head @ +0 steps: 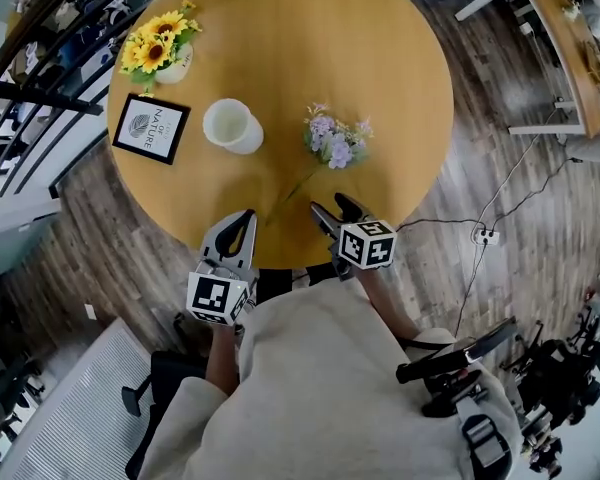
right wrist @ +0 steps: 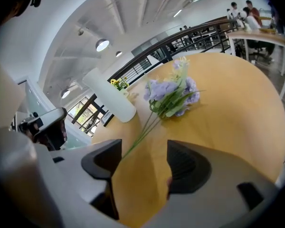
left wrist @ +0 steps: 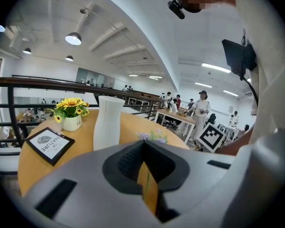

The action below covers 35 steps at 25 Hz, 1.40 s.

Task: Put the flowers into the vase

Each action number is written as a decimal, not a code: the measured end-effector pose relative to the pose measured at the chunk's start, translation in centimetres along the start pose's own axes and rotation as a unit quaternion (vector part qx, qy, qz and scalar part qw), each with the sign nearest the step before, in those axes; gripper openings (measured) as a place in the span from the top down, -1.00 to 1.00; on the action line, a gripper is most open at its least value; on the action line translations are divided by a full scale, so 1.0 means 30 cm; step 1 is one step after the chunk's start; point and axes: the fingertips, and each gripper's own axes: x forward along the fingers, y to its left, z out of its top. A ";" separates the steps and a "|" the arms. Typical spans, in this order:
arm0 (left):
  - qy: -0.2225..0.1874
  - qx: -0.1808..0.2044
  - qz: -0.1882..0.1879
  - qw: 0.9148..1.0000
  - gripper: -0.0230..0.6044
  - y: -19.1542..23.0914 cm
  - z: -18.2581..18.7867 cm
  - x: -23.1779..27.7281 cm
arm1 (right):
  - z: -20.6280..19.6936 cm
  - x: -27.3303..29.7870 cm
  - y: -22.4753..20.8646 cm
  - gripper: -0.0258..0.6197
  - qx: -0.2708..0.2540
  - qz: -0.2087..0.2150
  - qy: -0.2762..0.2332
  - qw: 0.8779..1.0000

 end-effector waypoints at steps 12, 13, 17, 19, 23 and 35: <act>0.005 -0.006 0.024 1.000 0.90 0.091 0.013 -0.019 | 0.105 0.173 -0.063 0.02 -0.016 -0.032 0.007 0.999; 0.006 -0.006 0.027 1.000 0.91 0.101 0.015 -0.022 | 0.111 0.187 -0.068 0.02 -0.013 -0.034 0.008 0.999; 0.007 -0.010 0.037 0.999 0.90 0.135 0.017 -0.037 | 0.129 0.234 -0.087 0.02 -0.009 -0.053 0.008 0.998; 0.008 -0.013 0.041 0.999 0.90 0.146 0.016 -0.044 | 0.131 0.241 -0.092 0.02 -0.012 -0.063 0.005 0.998; 0.010 -0.015 0.044 0.999 0.90 0.155 0.013 -0.053 | 0.136 0.235 -0.085 0.03 0.029 -0.052 0.000 0.998; 0.005 -0.014 0.045 0.999 0.90 0.168 0.020 -0.060 | 0.136 0.257 -0.098 0.63 0.211 0.003 -0.012 0.977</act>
